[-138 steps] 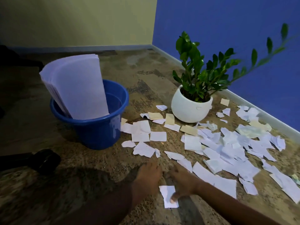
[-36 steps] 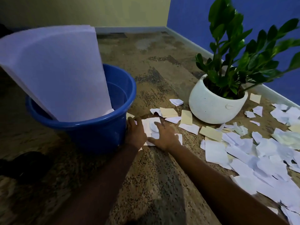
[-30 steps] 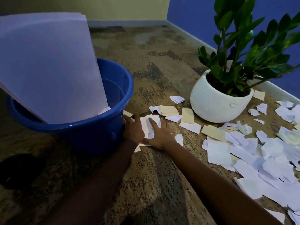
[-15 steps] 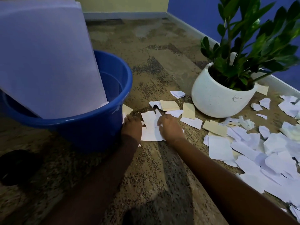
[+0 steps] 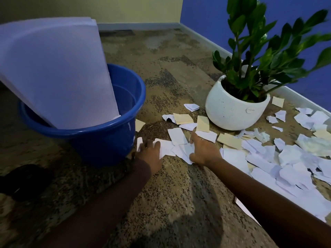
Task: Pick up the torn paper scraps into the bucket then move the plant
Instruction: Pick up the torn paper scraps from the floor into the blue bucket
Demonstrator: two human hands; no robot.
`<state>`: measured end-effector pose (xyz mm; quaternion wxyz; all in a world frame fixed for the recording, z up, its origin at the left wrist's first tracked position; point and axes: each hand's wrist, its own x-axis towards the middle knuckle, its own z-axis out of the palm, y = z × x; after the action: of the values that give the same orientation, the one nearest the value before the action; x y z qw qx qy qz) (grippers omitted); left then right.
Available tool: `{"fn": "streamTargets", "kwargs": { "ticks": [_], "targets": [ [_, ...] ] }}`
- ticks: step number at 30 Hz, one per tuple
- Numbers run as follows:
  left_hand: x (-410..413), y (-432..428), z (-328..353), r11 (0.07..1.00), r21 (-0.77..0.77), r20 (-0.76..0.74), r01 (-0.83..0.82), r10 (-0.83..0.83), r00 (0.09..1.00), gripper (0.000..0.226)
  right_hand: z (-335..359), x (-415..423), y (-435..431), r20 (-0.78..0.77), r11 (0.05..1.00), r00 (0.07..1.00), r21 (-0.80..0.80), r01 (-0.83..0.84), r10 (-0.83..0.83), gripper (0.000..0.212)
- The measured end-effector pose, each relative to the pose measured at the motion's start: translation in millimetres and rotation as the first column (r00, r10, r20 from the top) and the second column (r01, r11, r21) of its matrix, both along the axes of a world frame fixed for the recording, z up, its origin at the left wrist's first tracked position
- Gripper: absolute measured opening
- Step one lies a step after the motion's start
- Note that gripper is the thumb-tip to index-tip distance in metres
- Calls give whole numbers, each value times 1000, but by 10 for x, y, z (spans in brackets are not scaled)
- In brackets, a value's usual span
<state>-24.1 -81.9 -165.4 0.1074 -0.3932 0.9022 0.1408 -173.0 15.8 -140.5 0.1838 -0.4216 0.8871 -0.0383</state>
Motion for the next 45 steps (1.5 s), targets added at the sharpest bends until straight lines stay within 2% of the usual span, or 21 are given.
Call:
{"fn": "streamTargets", "kwargs": {
  "ticks": [3, 6, 9, 11, 13, 16, 21, 23, 27, 30, 32, 35, 37, 39, 42, 45],
  "targets": [
    [6, 34, 39, 997, 30, 37, -70, 68, 997, 59, 2, 24, 35, -12, 990, 998, 131, -54, 56, 65],
    [9, 36, 53, 999, -23, 72, -46, 47, 996, 58, 13, 26, 20, 7, 985, 997, 157, -78, 78, 68],
    [49, -29, 27, 998, -65, 109, -12, 19, 994, 59, -7, 56, -33, 26, 982, 999, 183, -47, 43, 86],
    [83, -83, 16, 998, -56, 121, 2, 5, 993, 61, -44, 102, -86, 39, 973, 999, 228, -24, 16, 91],
    [105, -111, 11, 1000, -13, 103, -5, 7, 995, 61, -65, 157, -140, 30, 968, 1000, 251, -14, 7, 86],
    [132, -111, 39, 1000, 11, 77, 10, -11, 997, 60, -66, 225, -194, 32, 983, 999, 185, -24, 18, 71],
    [201, -171, 126, 993, 42, 133, 110, -114, 985, 63, -78, 264, -142, -68, 985, 991, 136, -108, 118, 49],
    [200, -150, 126, 991, -2, 151, 135, -133, 980, 57, -108, 283, -97, -72, 986, 986, 83, -145, 151, 39],
    [189, -30, 115, 978, -122, 161, 169, -149, 976, 46, -155, 314, -6, 34, 986, 986, 42, -162, 161, 26],
    [201, 24, 148, 951, -204, 136, 233, -209, 968, 36, -119, 301, 28, 99, 993, 989, -4, -114, 114, 16],
    [203, 22, 186, 960, -193, 90, 205, -191, 977, 35, -54, 274, 35, 137, 997, 989, -64, -46, 54, 20],
    [184, 6, 320, 991, -112, 1, 77, -77, 997, 35, 149, 242, 5, 232, 978, 972, -187, 93, -48, 20],
    [141, 28, 479, 998, -63, -109, -9, 2, 994, 35, 342, 250, -47, 317, 930, 944, -309, 198, -95, 25],
    [83, 64, 712, 996, -13, -264, -87, 81, 961, 34, 558, 292, -128, 398, 831, 912, -471, 297, -101, 27],
    [13, 94, 1129, 987, 46, -486, -152, 155, 860, 32, 910, 401, -309, 442, 616, 892, -676, 404, -100, 15],
    [26, 98, 1525, 983, 37, -656, -179, 159, 738, 27, 1259, 525, -539, 549, 393, 830, -745, 539, -98, 17]
  ]
}}
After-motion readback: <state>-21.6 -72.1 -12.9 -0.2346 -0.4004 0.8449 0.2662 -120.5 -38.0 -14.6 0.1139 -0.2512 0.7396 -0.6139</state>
